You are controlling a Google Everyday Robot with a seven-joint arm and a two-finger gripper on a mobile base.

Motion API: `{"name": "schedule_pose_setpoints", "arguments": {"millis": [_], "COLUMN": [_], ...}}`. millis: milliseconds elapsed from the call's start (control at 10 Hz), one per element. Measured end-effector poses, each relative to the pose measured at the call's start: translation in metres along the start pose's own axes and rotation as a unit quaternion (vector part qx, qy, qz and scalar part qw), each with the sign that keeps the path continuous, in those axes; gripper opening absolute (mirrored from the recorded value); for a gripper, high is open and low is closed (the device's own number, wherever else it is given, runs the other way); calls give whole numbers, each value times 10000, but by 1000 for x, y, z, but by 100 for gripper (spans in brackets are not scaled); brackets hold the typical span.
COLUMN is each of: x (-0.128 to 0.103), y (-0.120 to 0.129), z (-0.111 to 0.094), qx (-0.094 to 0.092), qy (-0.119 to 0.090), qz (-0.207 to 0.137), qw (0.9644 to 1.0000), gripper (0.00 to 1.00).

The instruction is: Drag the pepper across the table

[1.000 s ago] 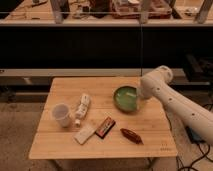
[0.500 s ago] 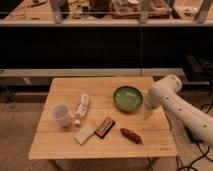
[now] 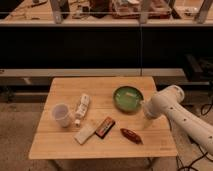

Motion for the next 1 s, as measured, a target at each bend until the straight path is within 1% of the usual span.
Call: {"name": "schedule_pose_setpoints", "arguments": {"millis": [300,400,500,700,800,900,1000], "x": [0,-3,-14,-28,-30,-28,-22], "y": [0,6,27,57,70,79,82], "z": [0,2,6,5,3,1,1], "qx": [-20,-125,-427,-774,-891,-914,-856], "qy": [14,5,-74,-184,-196,-195,-217], "qz": [-12,-26,-83,-156,-141,-84,21], "qw": [10000,9999,9990,9967,9957,9956,9961], "gripper": [80,80,80,80,80,80,80]}}
